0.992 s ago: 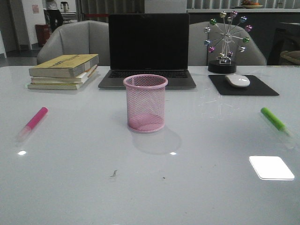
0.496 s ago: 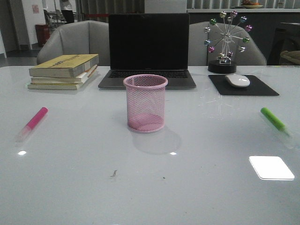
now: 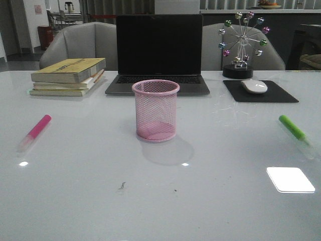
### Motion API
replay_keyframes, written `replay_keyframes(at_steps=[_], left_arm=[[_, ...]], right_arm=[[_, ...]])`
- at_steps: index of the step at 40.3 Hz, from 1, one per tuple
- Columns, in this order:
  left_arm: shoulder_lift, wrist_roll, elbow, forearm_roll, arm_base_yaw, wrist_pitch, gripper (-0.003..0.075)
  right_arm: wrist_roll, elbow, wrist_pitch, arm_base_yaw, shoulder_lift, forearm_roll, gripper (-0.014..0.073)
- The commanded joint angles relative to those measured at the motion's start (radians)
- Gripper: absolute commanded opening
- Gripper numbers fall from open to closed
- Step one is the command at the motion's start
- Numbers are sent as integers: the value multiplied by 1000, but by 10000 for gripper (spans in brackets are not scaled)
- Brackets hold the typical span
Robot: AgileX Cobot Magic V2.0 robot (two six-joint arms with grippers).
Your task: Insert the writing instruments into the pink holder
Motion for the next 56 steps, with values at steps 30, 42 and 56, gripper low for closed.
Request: replay_keyframes(at_steps=[30, 42, 56], left_arm=[[-15, -4, -37, -9, -7, -83, 405], [-15, -4, -37, -9, -7, -83, 405], [-15, -4, -37, -9, -7, -83, 405]], right_arm=[[5, -603, 365, -3, 657, -5, 395], [5, -739, 456, -3, 794, -5, 395], [5, -776, 479, -4, 894, -12, 395]])
